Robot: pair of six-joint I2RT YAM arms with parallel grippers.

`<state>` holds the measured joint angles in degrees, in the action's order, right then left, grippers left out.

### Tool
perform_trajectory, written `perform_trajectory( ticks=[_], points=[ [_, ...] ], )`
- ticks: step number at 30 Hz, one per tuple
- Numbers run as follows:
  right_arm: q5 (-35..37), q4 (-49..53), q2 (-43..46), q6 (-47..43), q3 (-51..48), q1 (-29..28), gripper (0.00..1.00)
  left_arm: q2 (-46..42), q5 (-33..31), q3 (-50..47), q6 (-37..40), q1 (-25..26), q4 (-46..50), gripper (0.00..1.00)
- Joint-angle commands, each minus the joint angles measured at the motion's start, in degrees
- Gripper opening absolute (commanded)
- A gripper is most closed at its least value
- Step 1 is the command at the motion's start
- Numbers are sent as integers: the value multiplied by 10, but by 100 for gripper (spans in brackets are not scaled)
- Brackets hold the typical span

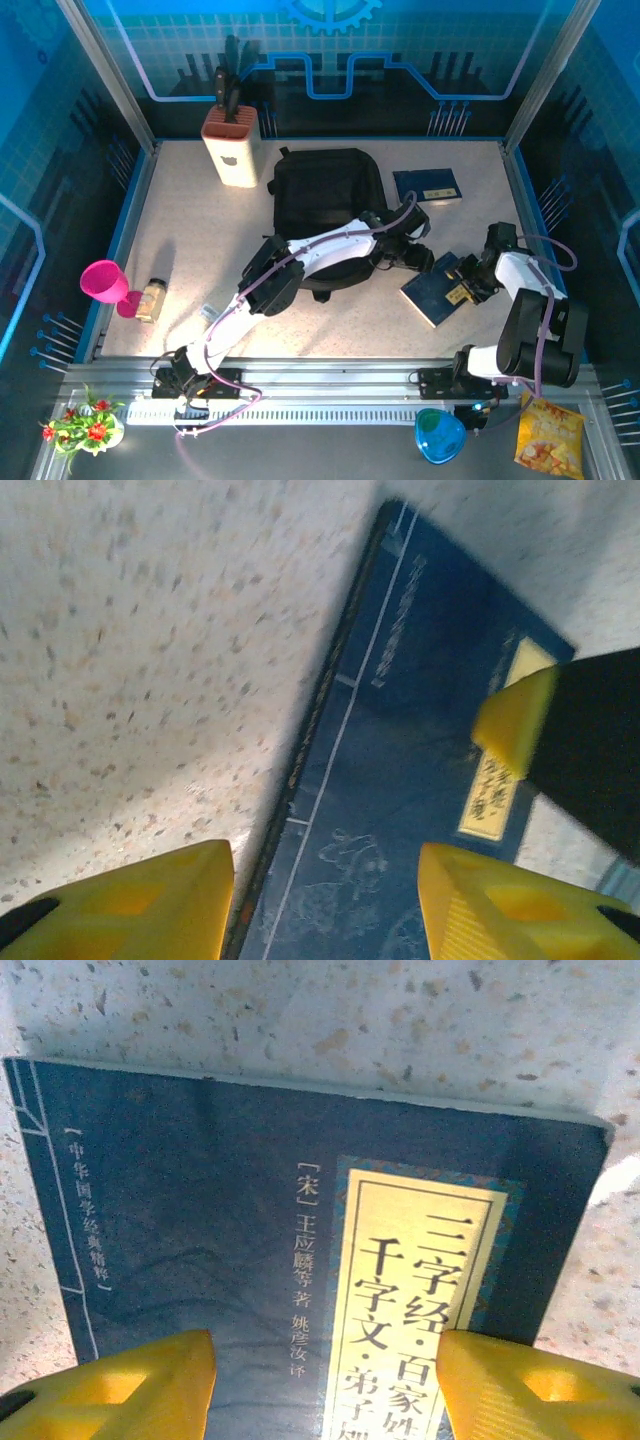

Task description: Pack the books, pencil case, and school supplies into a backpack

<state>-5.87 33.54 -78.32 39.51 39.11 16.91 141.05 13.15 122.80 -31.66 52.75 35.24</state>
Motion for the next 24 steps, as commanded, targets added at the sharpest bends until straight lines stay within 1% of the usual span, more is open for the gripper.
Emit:
perform_trajectory(
  ticks=[1,3,5,7,9,11,15,20,22,24],
  points=[
    [-91,-79,-40,-14,3,5,61,13,-14,22,-14,-1,39,50],
    [-128,-111,-60,-14,12,5,59,17,-18,21,-16,-3,40,48],
    [-138,-119,-77,-15,31,7,59,23,-31,20,-23,-5,47,47],
    [-138,-119,-81,-17,43,8,58,27,-45,20,-30,-9,55,46],
    [-127,-109,-72,-19,47,7,58,27,-64,16,-34,-11,61,48],
    [-112,-93,-54,-25,46,7,59,26,-69,10,-32,-12,60,52],
    [-97,-63,-23,-21,30,6,59,27,-58,6,-37,-13,55,52],
    [-149,-73,-18,-4,-9,5,59,32,-39,5,-47,-13,51,48],
    [-158,-83,-26,0,-19,5,58,34,-34,6,-50,-13,51,47],
    [-152,-83,-40,1,-21,5,59,37,-26,6,-55,-13,51,46]
  ],
)
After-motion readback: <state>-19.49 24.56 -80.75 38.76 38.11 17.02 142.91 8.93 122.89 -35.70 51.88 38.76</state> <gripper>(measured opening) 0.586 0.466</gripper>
